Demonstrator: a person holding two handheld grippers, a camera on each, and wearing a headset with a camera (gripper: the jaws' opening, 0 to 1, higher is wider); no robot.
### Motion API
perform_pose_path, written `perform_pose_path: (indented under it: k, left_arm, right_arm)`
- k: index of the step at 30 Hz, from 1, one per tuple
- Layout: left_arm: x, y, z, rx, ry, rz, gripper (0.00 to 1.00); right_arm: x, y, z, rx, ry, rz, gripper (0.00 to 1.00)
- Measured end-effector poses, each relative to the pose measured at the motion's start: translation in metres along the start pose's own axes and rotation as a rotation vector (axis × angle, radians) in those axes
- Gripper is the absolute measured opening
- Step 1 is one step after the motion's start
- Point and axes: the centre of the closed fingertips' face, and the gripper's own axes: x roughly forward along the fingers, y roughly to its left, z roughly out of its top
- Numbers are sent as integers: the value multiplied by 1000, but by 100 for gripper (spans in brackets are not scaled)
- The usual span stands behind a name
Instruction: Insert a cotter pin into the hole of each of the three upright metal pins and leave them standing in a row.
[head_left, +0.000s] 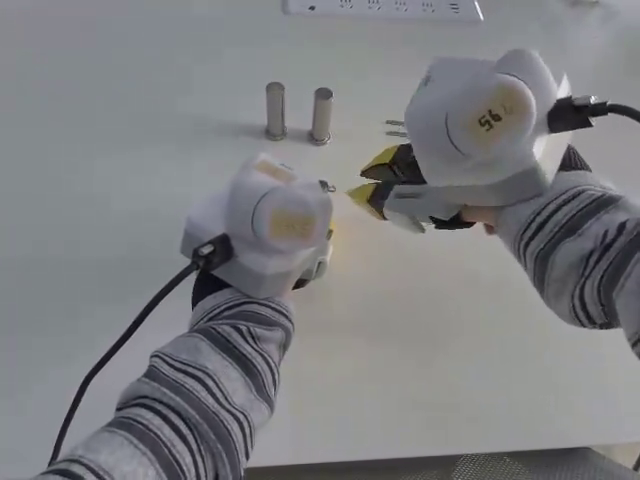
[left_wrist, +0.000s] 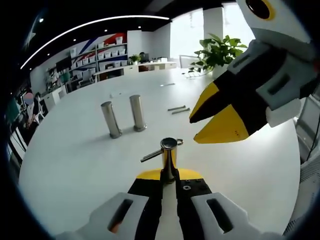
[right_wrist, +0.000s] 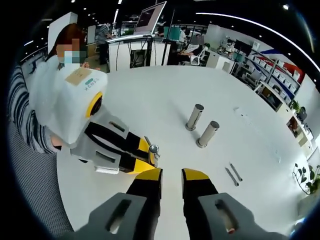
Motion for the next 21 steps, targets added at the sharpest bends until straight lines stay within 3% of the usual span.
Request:
perform_pose_path:
  k: [8, 13, 21]
  left_arm:
    - [-1, 2, 0, 9, 6, -15, 5]
    - [-4, 10, 7, 10, -12, -13, 5]
    - [-6, 39, 8, 10, 3, 17, 5]
  right_arm:
    - [-7, -7, -15, 73, 5, -26, 13]
    - [-9, -6, -21, 110, 14, -37, 13]
    - [-9, -6, -23, 151, 3, -42, 14]
